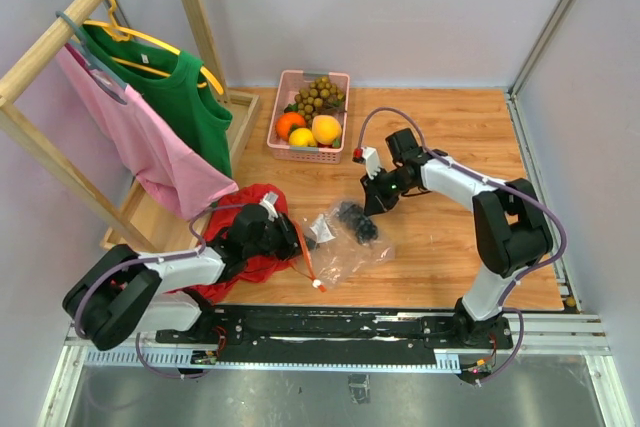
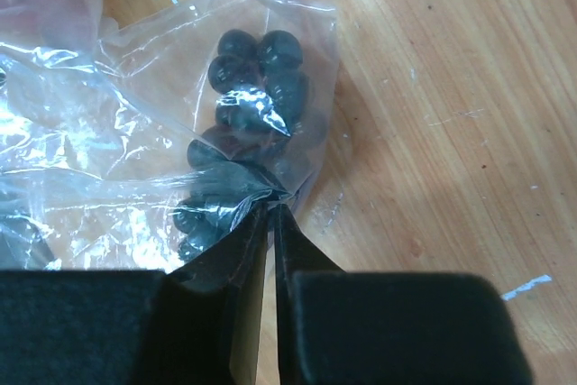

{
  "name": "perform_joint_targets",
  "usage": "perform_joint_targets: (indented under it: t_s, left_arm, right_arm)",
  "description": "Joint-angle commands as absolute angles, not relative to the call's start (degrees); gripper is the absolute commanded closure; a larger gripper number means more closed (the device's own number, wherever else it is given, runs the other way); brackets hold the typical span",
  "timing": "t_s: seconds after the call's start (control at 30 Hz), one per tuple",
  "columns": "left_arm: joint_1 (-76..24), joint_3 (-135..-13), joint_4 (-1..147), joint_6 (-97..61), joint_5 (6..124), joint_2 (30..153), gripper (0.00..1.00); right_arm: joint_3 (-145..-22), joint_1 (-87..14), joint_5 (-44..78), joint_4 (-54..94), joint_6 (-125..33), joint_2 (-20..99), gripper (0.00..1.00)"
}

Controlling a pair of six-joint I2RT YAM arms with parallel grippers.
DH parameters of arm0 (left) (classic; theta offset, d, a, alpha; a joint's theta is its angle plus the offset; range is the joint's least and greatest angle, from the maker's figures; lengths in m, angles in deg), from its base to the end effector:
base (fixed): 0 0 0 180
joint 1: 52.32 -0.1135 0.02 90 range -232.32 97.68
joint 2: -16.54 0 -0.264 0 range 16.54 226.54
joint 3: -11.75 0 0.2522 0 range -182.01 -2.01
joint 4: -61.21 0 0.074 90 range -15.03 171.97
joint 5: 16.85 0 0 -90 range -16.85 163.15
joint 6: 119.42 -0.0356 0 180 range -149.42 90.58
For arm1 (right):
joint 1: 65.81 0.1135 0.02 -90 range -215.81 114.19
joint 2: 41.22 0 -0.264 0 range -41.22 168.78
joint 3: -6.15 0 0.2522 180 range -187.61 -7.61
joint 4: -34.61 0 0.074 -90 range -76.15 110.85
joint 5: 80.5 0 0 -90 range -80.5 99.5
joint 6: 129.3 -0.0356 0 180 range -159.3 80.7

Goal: Open the zip-top bag and remove the fake food
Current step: Pick up the fake fruit from the zipper food storage bag.

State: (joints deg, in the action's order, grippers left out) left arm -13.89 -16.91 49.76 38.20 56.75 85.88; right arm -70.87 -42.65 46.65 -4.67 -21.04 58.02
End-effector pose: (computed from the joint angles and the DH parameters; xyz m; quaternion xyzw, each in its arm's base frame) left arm 0.1602 -0.1400 0.1433 -0.1453 0.8445 -0.4740 0.2028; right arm 0.3085 0.1553 0.1887 -0.3982 0.8316 0.3184 0.2199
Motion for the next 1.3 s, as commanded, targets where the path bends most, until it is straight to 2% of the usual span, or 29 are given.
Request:
perform_joint_targets:
  t_s: [0.0,0.33,0.57,0.73,0.87,1.03,1.27]
  left_arm:
    - [-13.0,-19.24,44.97,39.79,55.56,90.53,0.88]
    - [-12.95,-24.35,42.63,38.82,54.6,98.92,0.8]
    - [-12.95,-24.9,42.14,38.78,55.46,100.56,0.72]
    - [-12.95,-24.76,42.97,38.93,57.43,98.65,0.58]
    - [-12.93,-25.53,44.01,38.96,57.48,97.88,0.52]
    - [-12.95,-25.88,41.02,40.76,54.05,100.87,0.54]
    - [-12.6,-27.34,39.09,41.55,50.8,104.09,0.64]
  right_arm:
    - [-69.64,-40.46,49.73,-3.65,-22.98,58.59,0.92]
    - [-67.65,-36.9,53.63,-1.07,-26.04,57.33,0.93]
    - [-68.78,-38.66,53.66,-2.02,-24.53,53.51,0.88]
    - [-65.87,-40.48,46.13,-1.84,-22.3,50.73,0.86]
    - [-62.68,-40.58,37.46,0.92,-23.76,50.8,0.91]
    - [-62.53,-40.32,38.02,1.77,-26.41,53.01,0.95]
    - [-63.21,-40.09,40.96,1.21,-29.12,55.63,0.96]
